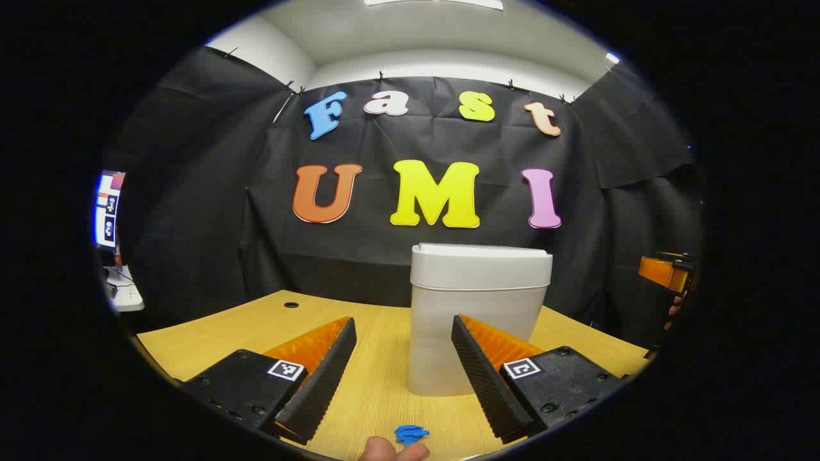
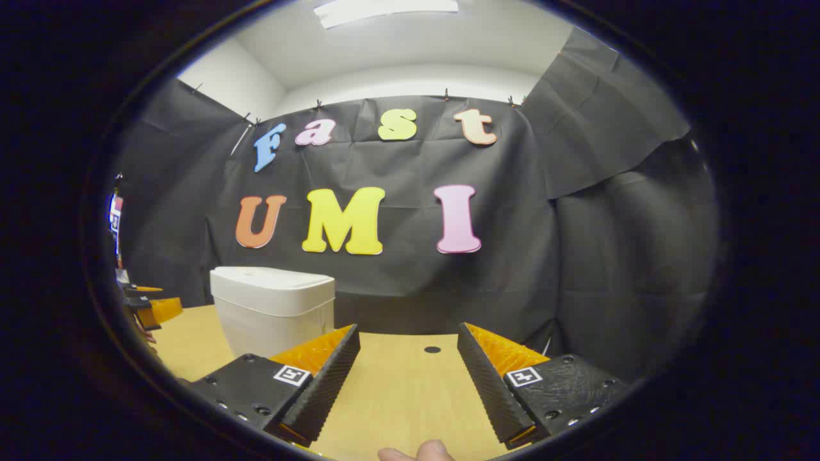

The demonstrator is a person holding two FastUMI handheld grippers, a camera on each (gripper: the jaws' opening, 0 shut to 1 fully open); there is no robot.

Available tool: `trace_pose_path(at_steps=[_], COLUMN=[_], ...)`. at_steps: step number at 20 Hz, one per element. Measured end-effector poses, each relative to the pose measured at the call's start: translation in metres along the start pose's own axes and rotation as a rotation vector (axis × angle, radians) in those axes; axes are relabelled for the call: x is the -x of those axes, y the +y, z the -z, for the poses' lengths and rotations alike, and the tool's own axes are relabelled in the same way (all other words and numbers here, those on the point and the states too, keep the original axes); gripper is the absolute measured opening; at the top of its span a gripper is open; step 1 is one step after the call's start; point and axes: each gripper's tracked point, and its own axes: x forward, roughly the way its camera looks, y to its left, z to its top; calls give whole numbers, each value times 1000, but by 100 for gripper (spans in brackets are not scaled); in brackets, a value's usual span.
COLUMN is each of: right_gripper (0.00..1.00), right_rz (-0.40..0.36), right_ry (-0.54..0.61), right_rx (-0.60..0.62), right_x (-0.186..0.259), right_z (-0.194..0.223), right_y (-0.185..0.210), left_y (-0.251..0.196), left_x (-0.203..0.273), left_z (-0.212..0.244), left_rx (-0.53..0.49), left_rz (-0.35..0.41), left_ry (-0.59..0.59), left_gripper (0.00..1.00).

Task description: Press the lid of the desktop garbage bin to open it, pick up the crumpled paper on the desktop and throw it into the bin, then pick up the pop can on the desktop and drop it into the bin, and finally close the garbage bin lid.

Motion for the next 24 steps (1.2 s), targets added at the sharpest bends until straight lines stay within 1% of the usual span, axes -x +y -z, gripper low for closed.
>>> trace_pose_path(at_steps=[1, 2, 3, 4, 6, 8, 11, 12, 13, 20, 24], right_gripper=[92, 97, 97, 95, 95, 95, 95, 97, 95, 95, 95], right_rz=[-11, -18, -20, -19, -25, -52, -76, -81, -82, -39, -31], right_ry=[3, 1, -9, -27, -63, -81, -68, -55, -43, 3, -33], right_rx=[-15, -16, -2, 22, 66, 90, 82, 69, 55, 46, 28], right_x=[2, 4, 7, 11, 20, 25, 27, 27, 26, 17, 20], right_z=[0, -1, -5, -10, -20, -26, -32, -34, -37, -61, -82], right_y=[5, 9, 13, 17, 28, 41, 48, 49, 48, 19, 20], left_y=[0, 2, 7, 14, 27, 31, 33, 32, 32, 30, 30], left_x=[5, 11, 19, 26, 39, 46, 50, 50, 51, 49, 46], left_z=[-1, -3, -7, -14, -26, -33, -36, -37, -38, -40, -38], left_rx=[8, 6, -5, -23, -54, -66, -60, -52, -47, -30, -32], left_rz=[-7, -13, -27, -44, -76, -87, -77, -71, -67, -42, -33], left_ry=[-2, -9, -24, -40, -73, -88, -89, -89, -89, -92, -81], left_gripper=[97, 97, 97, 97, 96, 96, 96, 96, 96, 96, 96])
